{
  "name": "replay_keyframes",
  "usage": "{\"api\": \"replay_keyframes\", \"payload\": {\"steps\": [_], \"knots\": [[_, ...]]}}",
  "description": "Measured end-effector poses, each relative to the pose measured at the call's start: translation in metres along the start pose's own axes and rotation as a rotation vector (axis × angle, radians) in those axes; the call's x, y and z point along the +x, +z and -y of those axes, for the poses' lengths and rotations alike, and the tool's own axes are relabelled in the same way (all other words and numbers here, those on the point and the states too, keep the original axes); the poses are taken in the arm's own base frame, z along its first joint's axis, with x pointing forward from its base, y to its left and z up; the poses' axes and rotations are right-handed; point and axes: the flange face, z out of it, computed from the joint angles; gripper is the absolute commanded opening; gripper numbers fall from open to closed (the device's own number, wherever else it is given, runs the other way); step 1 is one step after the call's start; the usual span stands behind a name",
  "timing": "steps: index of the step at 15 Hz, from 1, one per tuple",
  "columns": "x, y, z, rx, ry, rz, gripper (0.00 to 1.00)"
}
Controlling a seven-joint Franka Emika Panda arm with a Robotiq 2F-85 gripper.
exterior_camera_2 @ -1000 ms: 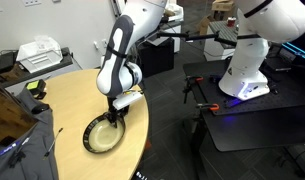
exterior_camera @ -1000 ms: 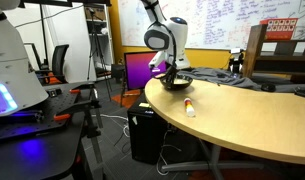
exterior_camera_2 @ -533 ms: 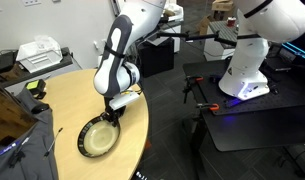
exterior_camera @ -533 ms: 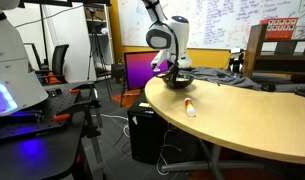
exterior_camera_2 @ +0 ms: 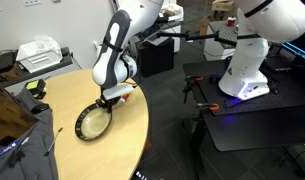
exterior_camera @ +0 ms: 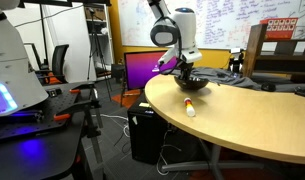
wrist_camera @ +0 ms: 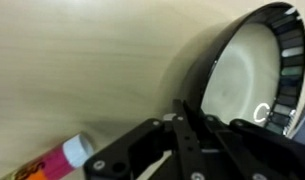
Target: Move the plate to the right on the table
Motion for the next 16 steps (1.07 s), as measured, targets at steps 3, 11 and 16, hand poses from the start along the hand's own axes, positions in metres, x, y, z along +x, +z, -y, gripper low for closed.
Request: {"api": "replay_keyframes", "payload": {"steps": [3,11,16], "knots": [[0.041,-0.017,-0.031,-0.028,0.101,-0.069,0.03],[0.111,-0.057,-0.113,-0.074,0.527,-0.194,0.03],[0.112,-0.060,-0.114,-0.071,0.684,-0.215,0.03]]}}
